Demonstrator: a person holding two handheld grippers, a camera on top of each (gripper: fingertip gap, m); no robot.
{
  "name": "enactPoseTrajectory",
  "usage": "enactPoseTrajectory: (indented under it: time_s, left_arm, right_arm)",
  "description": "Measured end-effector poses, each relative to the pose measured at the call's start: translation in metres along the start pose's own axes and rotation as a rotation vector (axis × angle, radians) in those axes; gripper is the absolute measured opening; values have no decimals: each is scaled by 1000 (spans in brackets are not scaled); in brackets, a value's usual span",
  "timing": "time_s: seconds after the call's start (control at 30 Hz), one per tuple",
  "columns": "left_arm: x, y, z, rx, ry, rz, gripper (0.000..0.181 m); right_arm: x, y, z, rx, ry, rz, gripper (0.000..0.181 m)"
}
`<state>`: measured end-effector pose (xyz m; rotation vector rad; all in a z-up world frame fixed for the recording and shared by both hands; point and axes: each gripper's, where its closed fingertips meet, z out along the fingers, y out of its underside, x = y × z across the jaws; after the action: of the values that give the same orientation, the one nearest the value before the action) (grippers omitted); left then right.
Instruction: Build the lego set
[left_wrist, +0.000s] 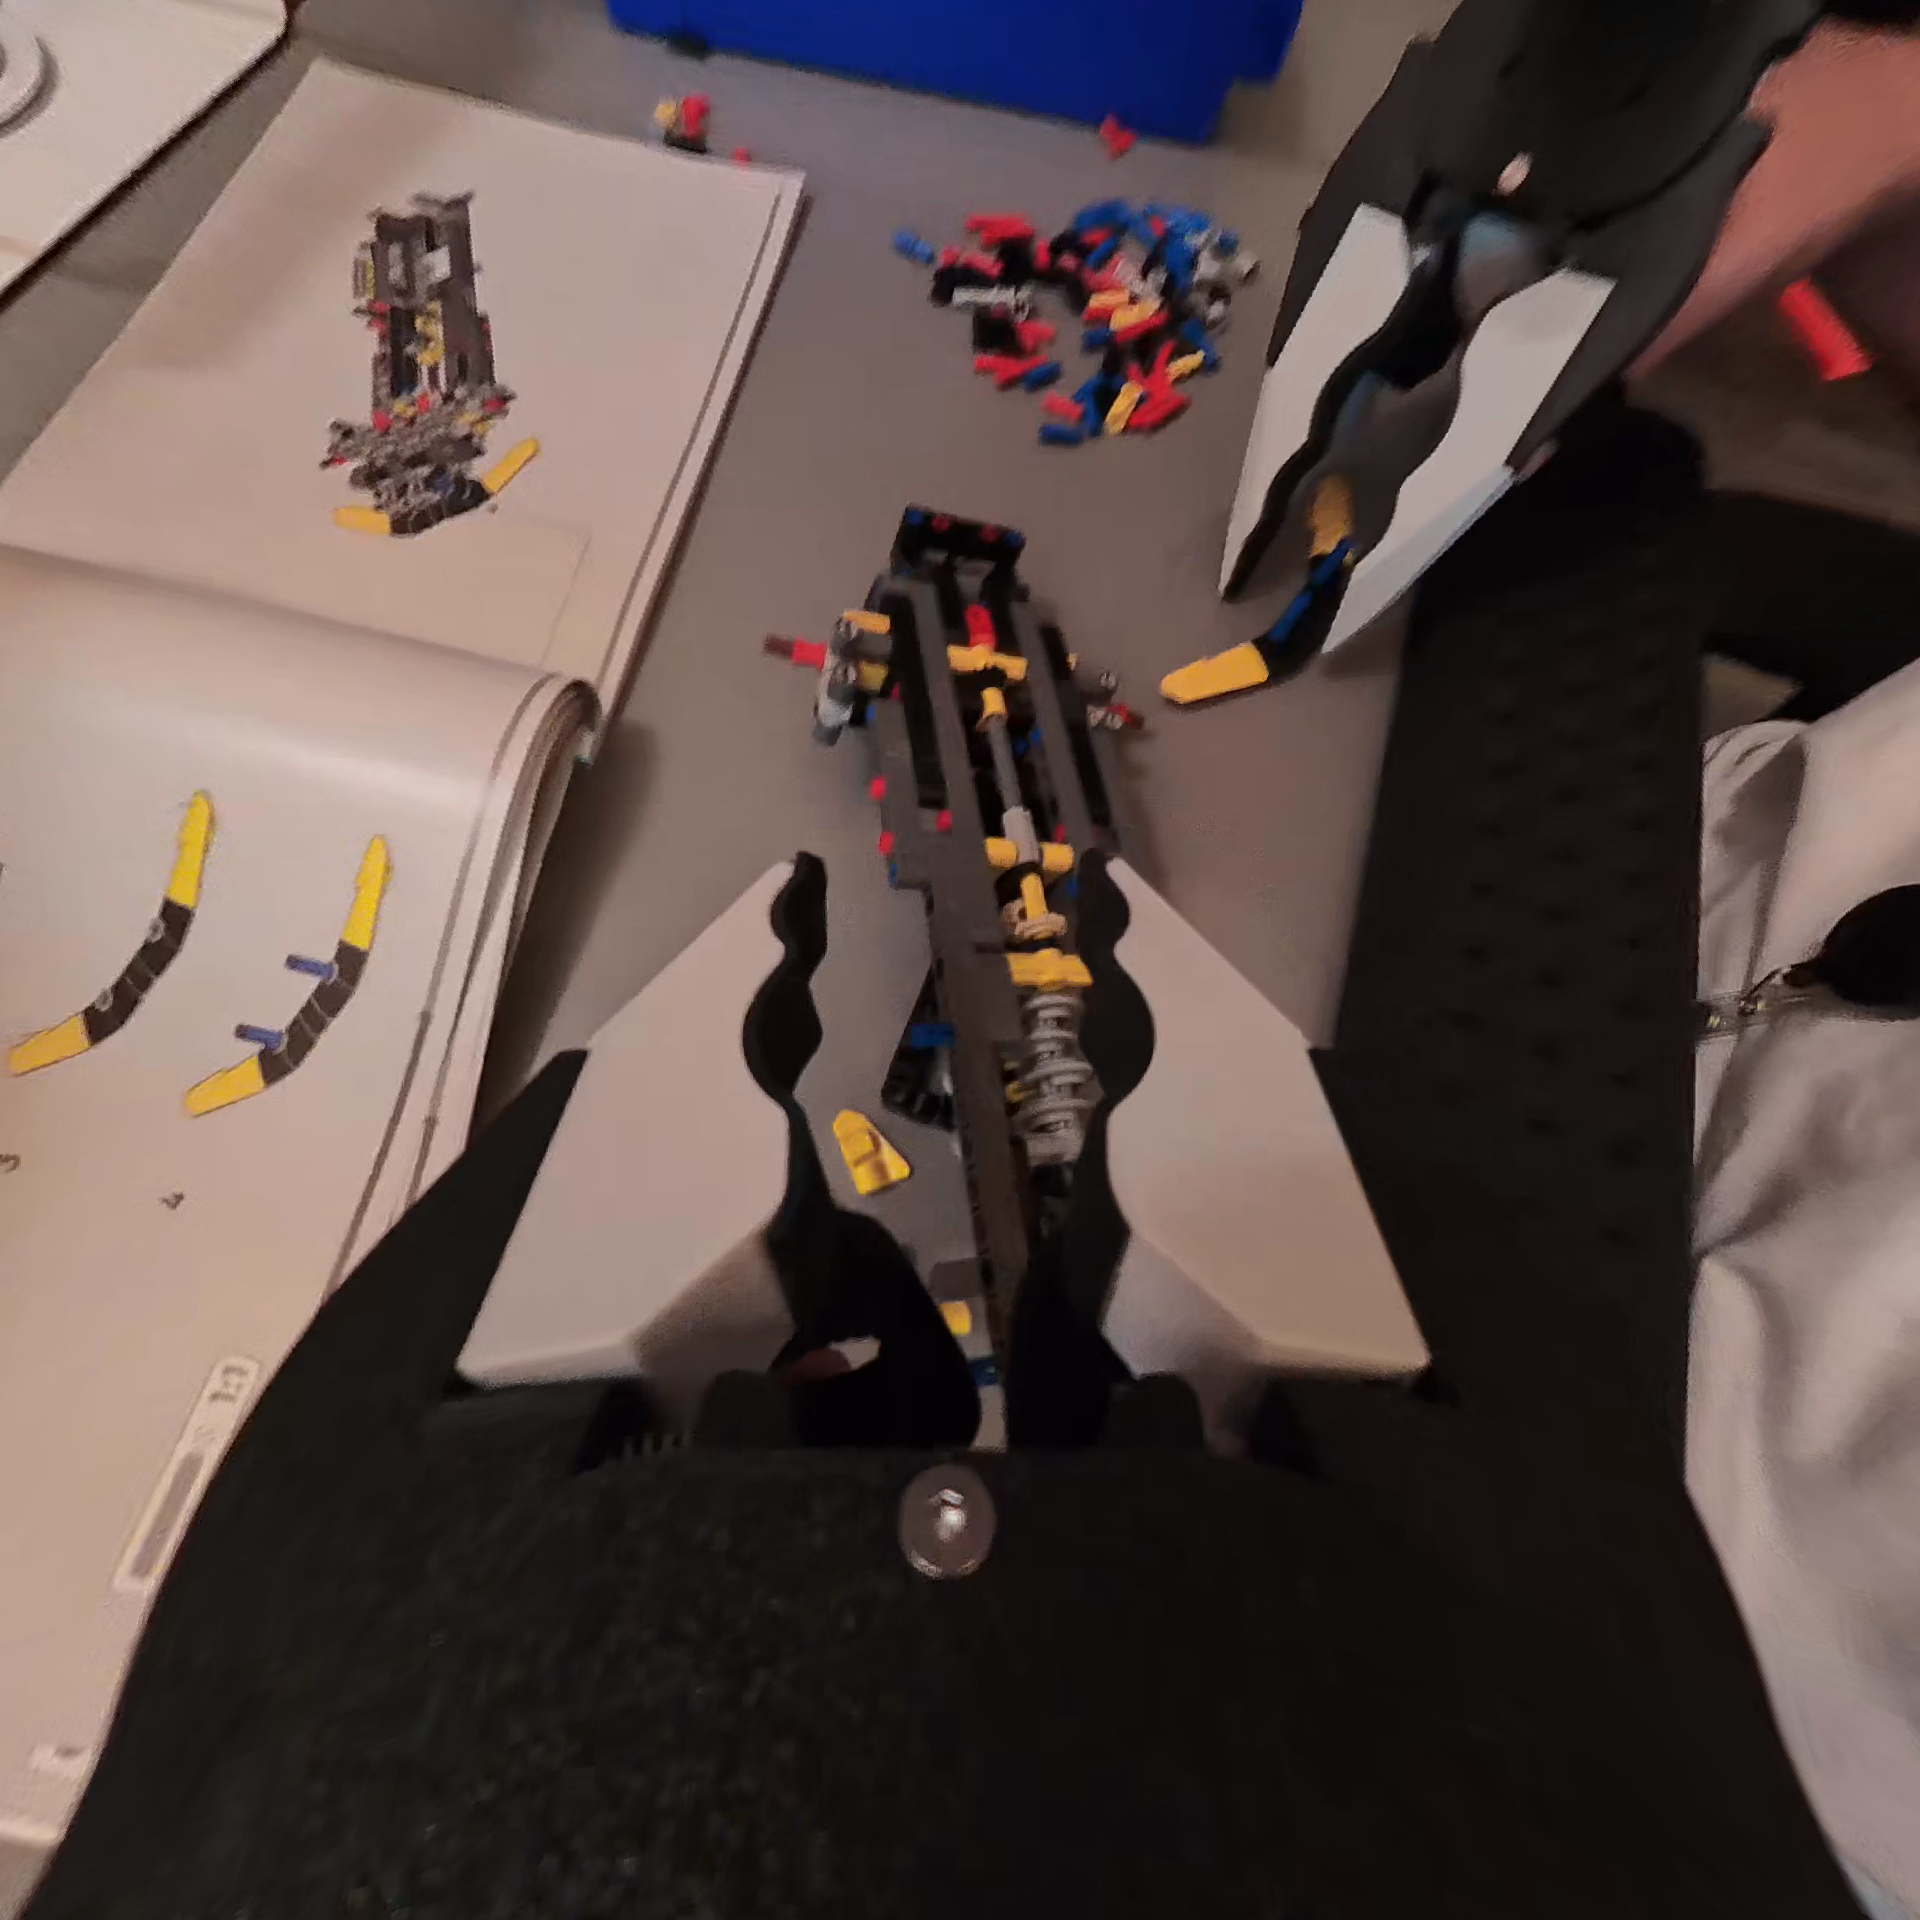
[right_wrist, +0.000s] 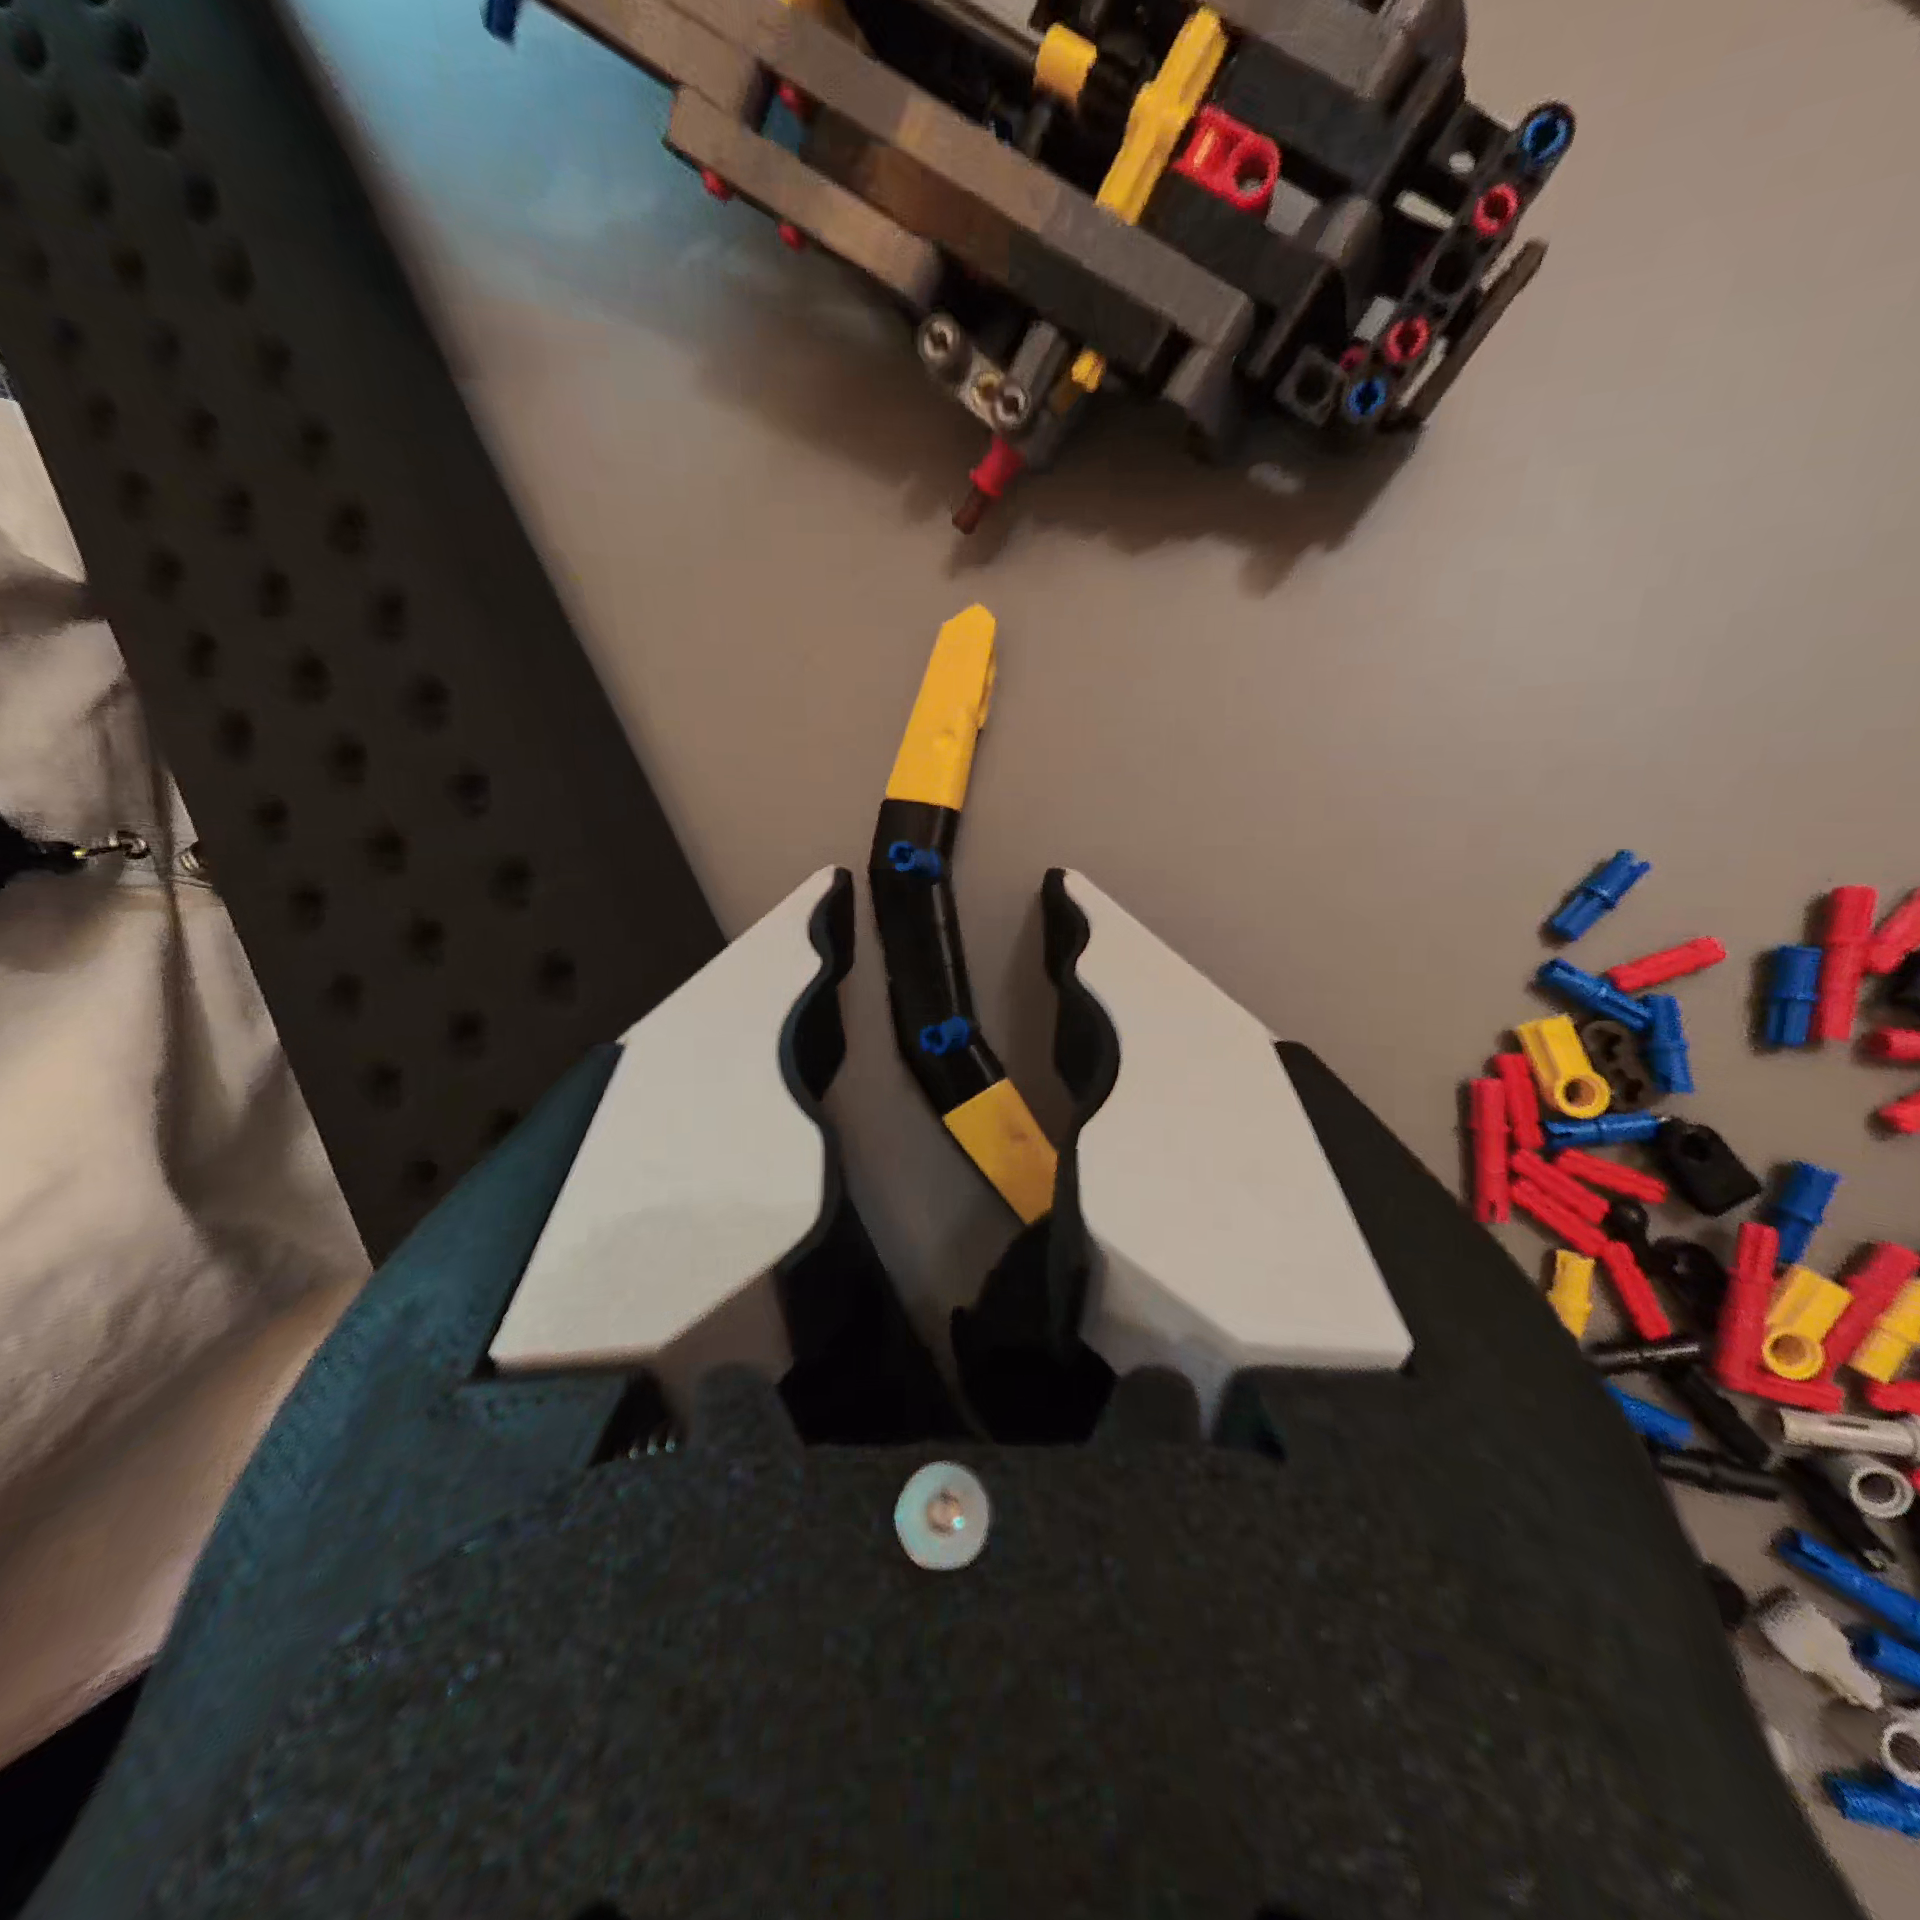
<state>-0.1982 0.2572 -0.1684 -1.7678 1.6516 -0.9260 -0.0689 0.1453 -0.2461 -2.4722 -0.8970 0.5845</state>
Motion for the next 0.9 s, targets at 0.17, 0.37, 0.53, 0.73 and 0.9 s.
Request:
enactPoseTrajectory:
  time_s: [0.17,0.37,0.53,0.73,0.9]
  left_arm:
    - [2,13,-16,-36,-23,-50,54]
    - [-1,51,-39,-60,24,-198,67]
    - [-5,66,-52,-2,98,-349,64]
    - [-10,81,-61,-16,36,-312,70]
    - [-38,99,-64,-132,-125,-220,66]
  right_arm:
    - [-1,-20,-4,69,-9,-17,36]
    - [-3,-106,-3,324,-30,-191,64]
    - [-28,-131,32,105,-16,-586,74]
    - [-14,-135,56,-106,50,-826,92]
    - [-7,-124,75,-225,125,-876,90]
